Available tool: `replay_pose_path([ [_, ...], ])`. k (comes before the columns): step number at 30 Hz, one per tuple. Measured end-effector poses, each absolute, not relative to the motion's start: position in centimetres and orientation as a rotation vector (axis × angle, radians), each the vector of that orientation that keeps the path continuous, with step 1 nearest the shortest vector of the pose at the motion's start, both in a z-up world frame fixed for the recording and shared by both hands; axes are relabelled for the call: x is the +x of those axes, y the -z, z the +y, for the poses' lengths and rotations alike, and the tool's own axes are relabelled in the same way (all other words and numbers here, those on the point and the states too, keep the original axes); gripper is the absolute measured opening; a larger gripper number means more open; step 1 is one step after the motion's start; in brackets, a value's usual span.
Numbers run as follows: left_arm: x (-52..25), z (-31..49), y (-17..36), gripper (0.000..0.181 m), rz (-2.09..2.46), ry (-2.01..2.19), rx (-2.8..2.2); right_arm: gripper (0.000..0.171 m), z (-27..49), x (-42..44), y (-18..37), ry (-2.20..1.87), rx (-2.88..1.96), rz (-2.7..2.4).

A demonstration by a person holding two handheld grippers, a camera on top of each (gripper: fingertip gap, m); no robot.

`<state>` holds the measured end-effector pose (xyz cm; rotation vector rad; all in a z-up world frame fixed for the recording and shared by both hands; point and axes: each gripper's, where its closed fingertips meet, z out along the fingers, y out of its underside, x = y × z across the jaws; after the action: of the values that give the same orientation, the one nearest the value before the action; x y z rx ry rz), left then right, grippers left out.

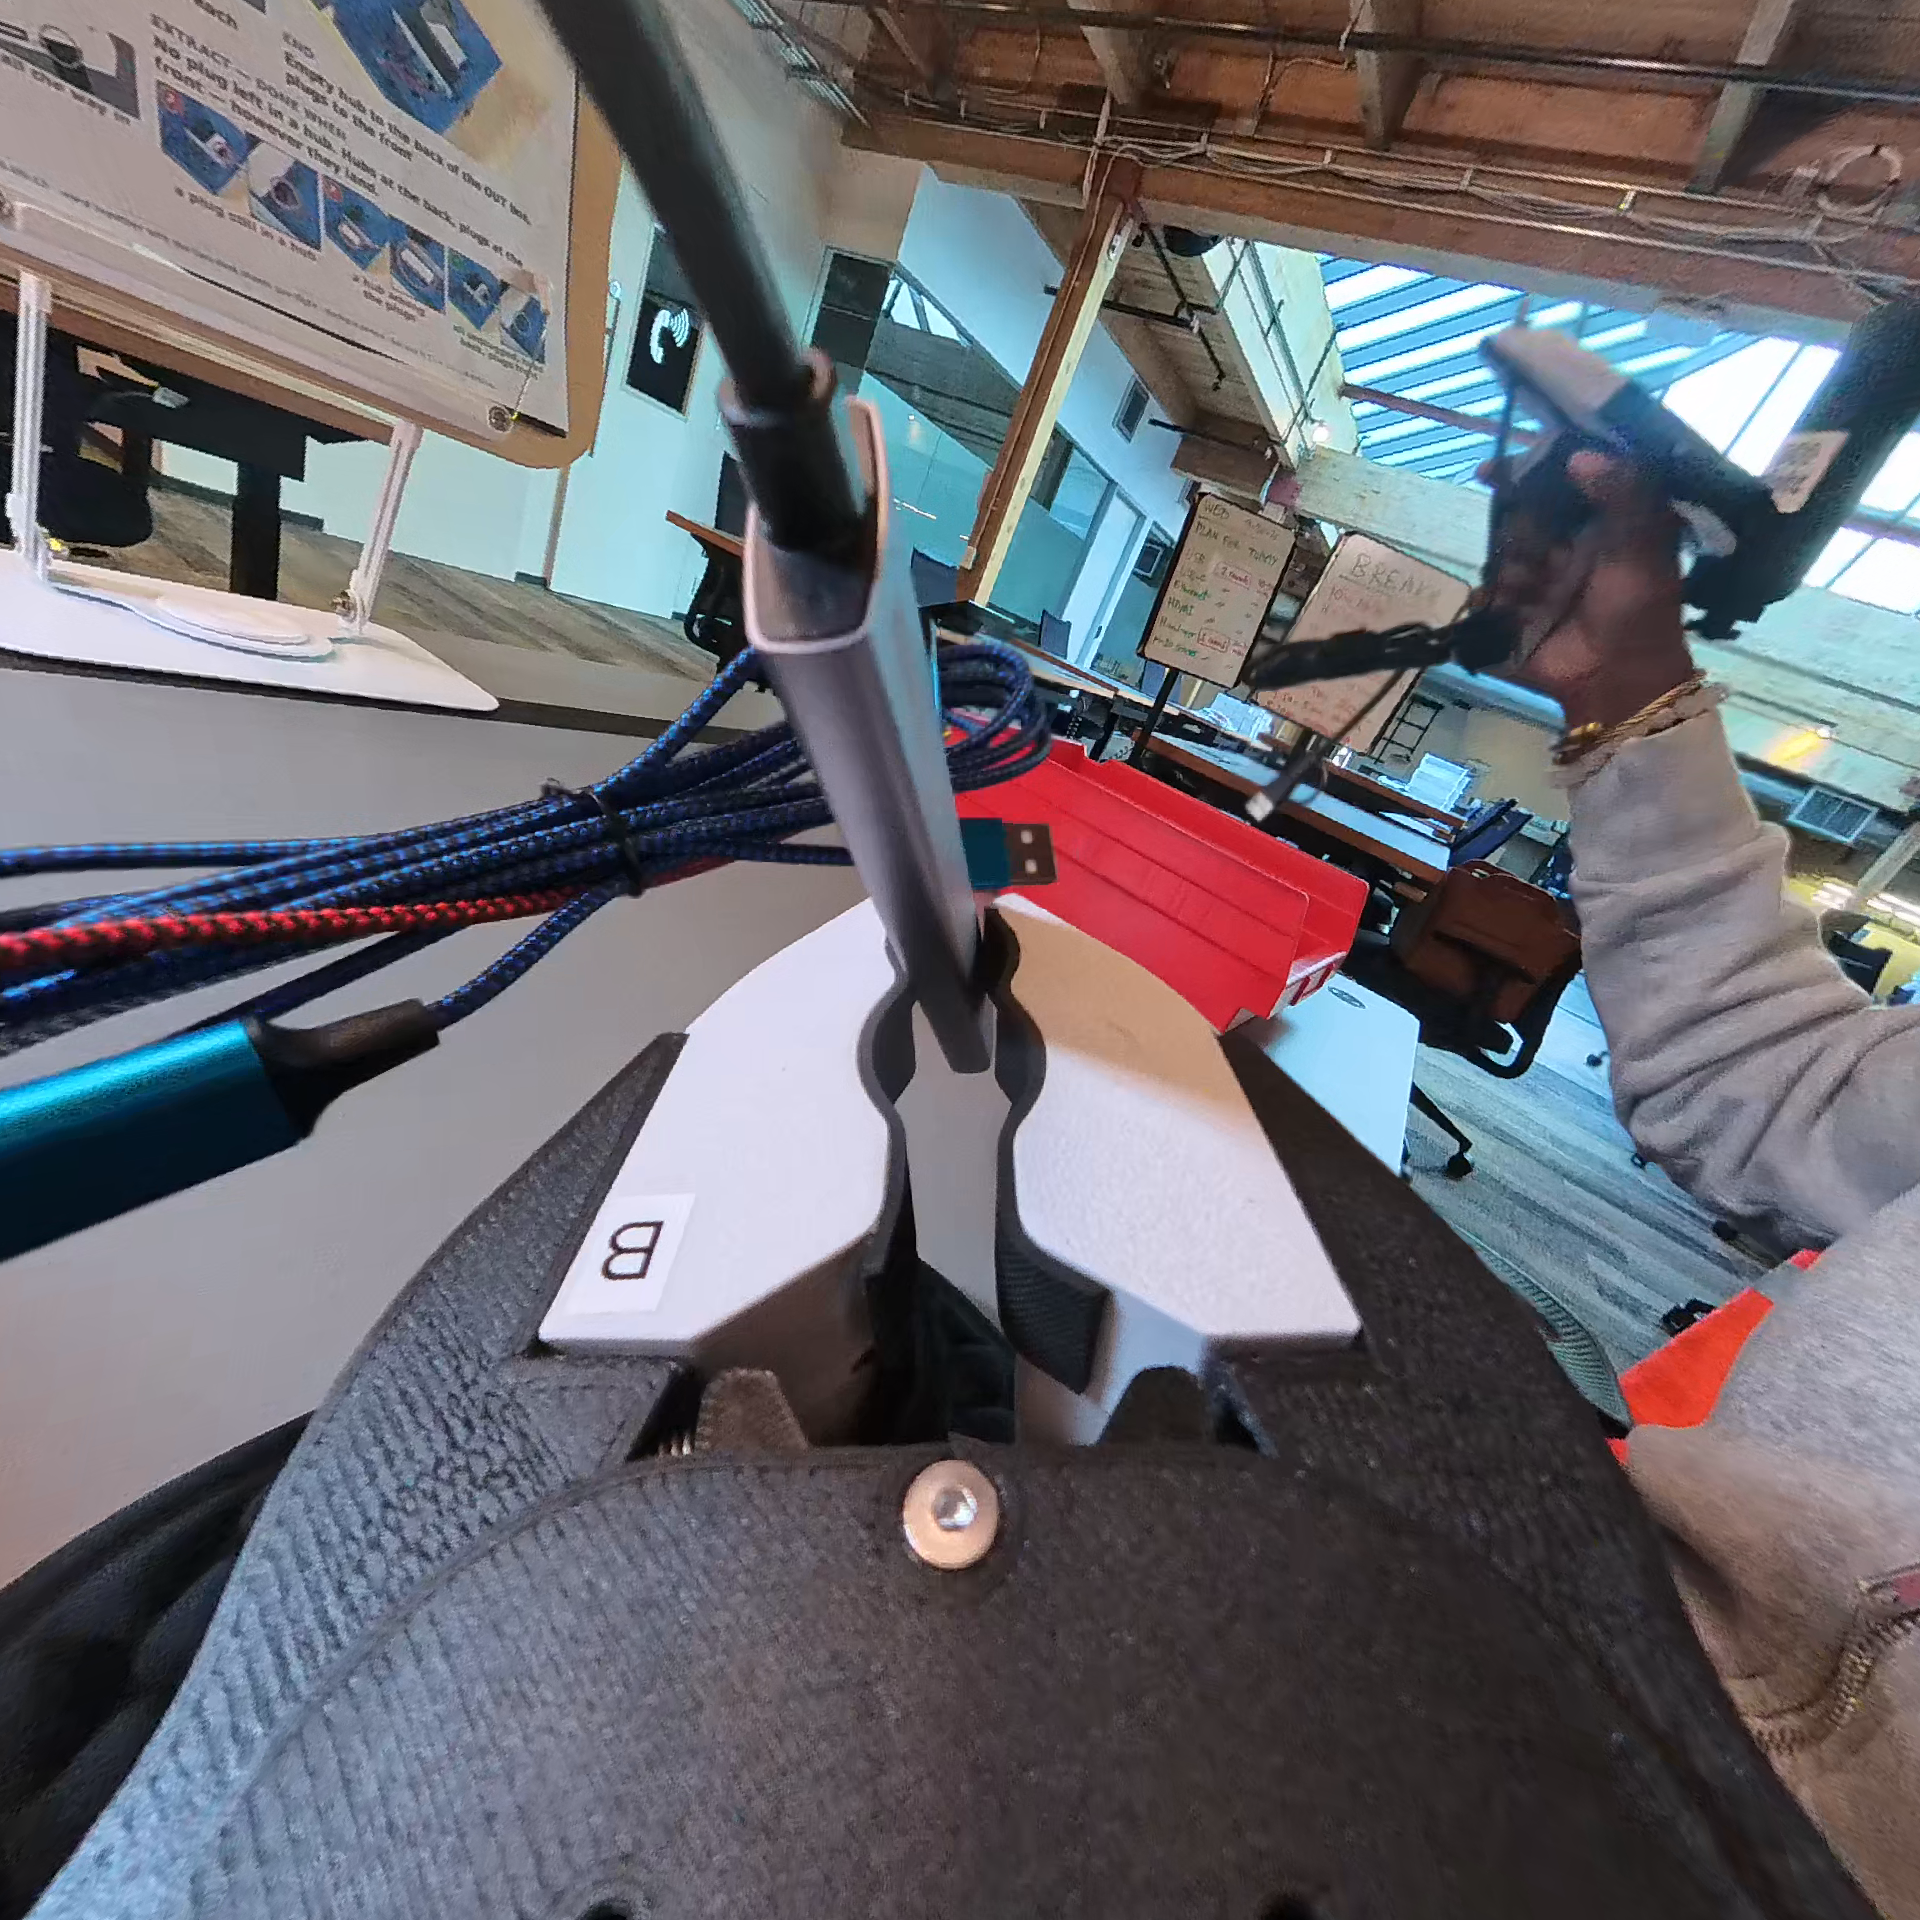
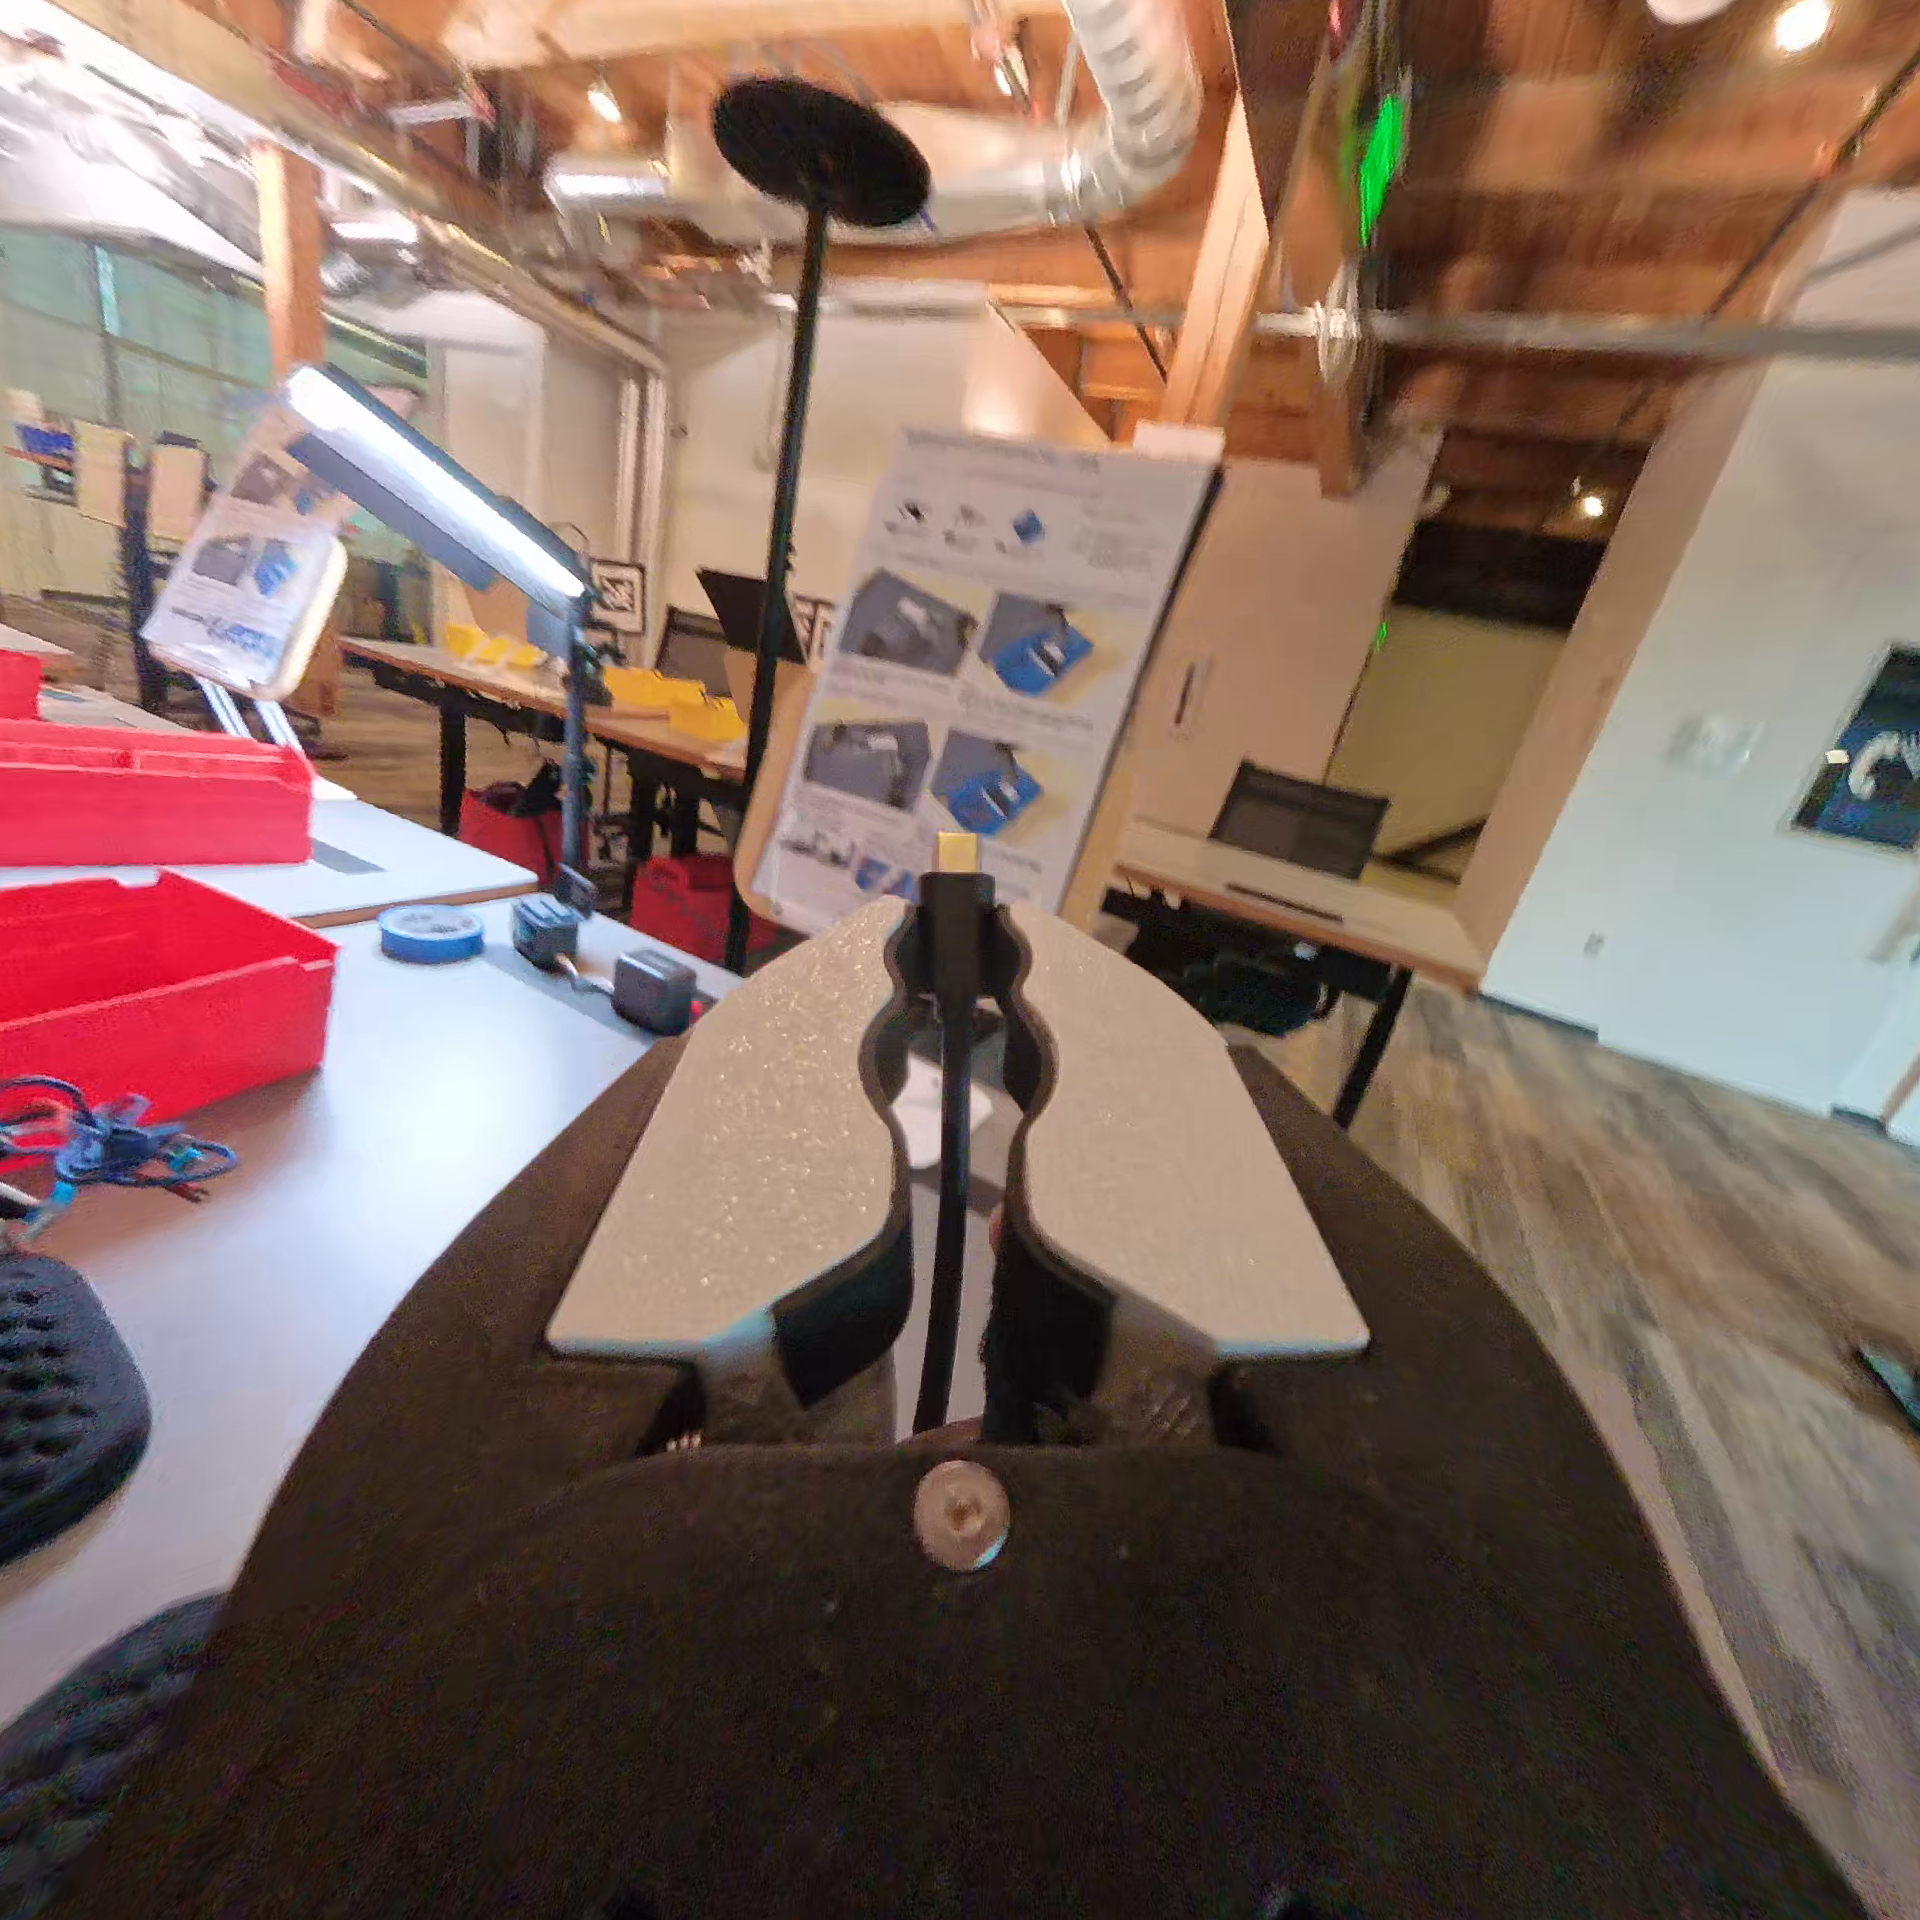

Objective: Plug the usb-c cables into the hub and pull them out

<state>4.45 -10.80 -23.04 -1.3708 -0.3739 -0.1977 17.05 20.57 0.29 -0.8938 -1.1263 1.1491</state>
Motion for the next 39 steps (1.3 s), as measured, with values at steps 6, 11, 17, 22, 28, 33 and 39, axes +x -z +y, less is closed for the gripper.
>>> replay_pose_path([
  [6, 4.6, -10.6, 23.2, 0.011, -0.366, 0.194, -1.391, 0.013, 25.2, 18.1, 7.6, -1.157, -0.859, -1.294],
  [11, 4.5, -10.5, 23.3, 0.011, -0.376, 0.214, -1.393, 0.013, 29.1, 18.8, 17.8, -0.836, -1.028, -1.59],
  [17, 4.6, -10.2, 23.5, 0.011, -0.366, 0.213, -1.413, 0.013, 31.9, 19.8, 26.4, -0.19, -1.052, -1.984],
  [22, 4.6, -10.3, 23.4, 0.011, -0.365, 0.217, -1.403, 0.042, 32.3, 20.6, 28.7, -0.1, -1.247, -2.15],
  [28, 4.6, -10.4, 23.3, 0.011, -0.366, 0.234, -1.392, 0.038, 29.7, 20.0, 23.5, -0.449, -1.31, -2.012],
  [33, 4.6, -10.4, 23.3, 0.011, -0.365, 0.255, -1.391, 0.034, 19.7, 16.4, 16.3, -0.978, -1.073, -1.756],
  [39, 5.2, -10.5, 23.1, 0.011, -0.326, 0.268, -1.384, 0.038, 0.5, 11.1, 14.3, -1.585, -0.66, -1.872],
])
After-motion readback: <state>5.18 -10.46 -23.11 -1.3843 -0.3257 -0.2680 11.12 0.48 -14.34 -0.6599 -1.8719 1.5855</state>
